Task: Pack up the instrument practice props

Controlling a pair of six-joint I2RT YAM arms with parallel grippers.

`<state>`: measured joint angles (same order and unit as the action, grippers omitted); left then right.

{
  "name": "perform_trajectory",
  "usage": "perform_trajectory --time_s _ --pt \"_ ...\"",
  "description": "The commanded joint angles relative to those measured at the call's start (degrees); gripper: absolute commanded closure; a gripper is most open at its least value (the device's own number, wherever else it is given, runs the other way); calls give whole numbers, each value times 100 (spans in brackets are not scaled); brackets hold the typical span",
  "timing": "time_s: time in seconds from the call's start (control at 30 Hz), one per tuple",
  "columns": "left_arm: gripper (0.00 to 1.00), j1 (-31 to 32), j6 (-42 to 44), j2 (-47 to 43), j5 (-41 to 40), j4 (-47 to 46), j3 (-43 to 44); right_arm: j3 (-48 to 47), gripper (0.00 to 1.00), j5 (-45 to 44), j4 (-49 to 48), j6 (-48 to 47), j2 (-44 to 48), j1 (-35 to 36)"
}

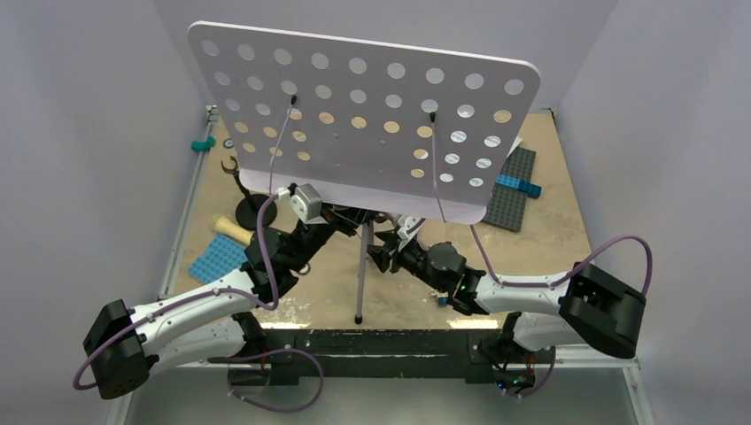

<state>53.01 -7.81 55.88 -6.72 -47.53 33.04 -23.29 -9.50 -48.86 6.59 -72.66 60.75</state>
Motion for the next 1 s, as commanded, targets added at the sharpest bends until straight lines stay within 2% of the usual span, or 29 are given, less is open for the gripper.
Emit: perform_trajectory --time_s 0.0,0.4,0.63,0.73,0.9,0.97 --pt "100 -74 -306 333 -868 1152 -484 165 51 -112 -486 255 -260 28" --pt "100 -15 -475 642 -1127 763 -854 -163 50 -547 -1217 352 -1373 33" --pt "100 -11 -378 951 -1380 194 -997 -458 54 -949 -1550 157 -1890 32" --pt "100 -15 -388 941 -1428 32 -1060 -486 64 -1007 -1761 24 -2009 28" --pt "100 -10 -321 824 -1437 -125 -1040 -512 98 -1162 -2064 -123 -2120 26" --pt "100 -13 -258 737 -1437 -110 -979 -463 100 -1232 -2132 -133 -2048 33"
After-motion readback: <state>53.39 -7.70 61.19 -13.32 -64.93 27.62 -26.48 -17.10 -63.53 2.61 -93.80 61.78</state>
